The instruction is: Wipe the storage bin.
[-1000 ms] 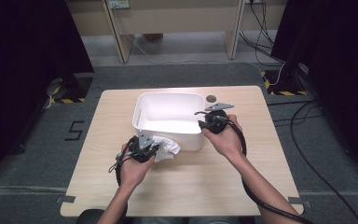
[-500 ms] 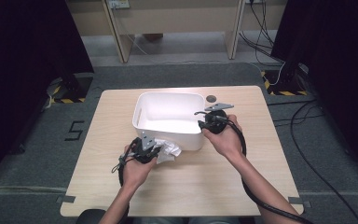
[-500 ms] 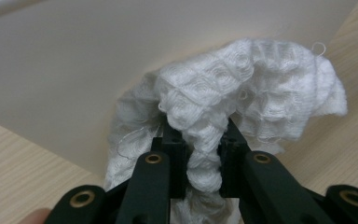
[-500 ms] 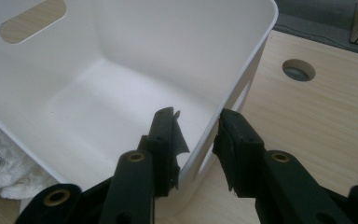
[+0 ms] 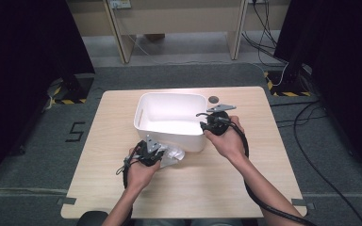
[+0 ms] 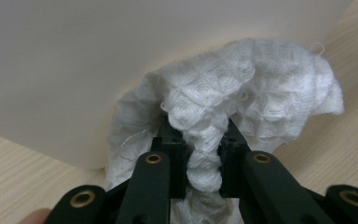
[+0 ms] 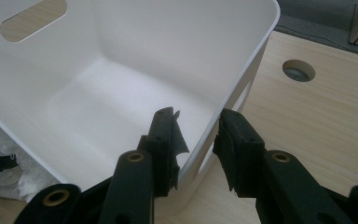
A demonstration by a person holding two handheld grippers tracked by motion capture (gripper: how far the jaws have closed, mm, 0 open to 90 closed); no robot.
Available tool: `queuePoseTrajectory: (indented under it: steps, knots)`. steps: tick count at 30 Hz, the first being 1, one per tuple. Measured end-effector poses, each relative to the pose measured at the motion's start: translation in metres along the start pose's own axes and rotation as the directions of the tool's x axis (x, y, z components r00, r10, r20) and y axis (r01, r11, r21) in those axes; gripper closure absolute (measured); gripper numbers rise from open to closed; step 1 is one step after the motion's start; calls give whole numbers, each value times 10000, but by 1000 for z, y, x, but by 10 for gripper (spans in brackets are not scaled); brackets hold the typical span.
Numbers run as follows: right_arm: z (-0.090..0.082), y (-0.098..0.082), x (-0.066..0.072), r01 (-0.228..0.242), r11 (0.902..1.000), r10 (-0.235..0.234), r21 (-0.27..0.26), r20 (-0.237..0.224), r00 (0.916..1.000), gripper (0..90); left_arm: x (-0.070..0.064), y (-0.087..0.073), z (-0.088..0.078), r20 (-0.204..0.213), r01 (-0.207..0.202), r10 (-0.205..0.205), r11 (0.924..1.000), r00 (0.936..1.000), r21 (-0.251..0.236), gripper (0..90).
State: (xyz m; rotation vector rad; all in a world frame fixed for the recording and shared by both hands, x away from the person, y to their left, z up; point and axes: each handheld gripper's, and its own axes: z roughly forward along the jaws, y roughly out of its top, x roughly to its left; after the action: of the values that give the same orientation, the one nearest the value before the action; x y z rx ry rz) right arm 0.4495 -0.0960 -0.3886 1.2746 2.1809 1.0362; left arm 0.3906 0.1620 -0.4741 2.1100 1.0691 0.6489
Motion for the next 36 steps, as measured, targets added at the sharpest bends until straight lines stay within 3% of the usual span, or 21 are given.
queuePoseTrajectory:
  steps: [18, 36]
  knots:
    - [0, 0, 3, 47, 10000, -47, -38, -11, 10000, 667, -2, -3, 12, -44, -25, 26, 9994, 10000, 358, 773]
    - [1, 0, 3, 8, 10000, -8, -38, -33, 10000, 667, -12, 5, 12, 276, -153, 149, 9997, 9995, 176, 772]
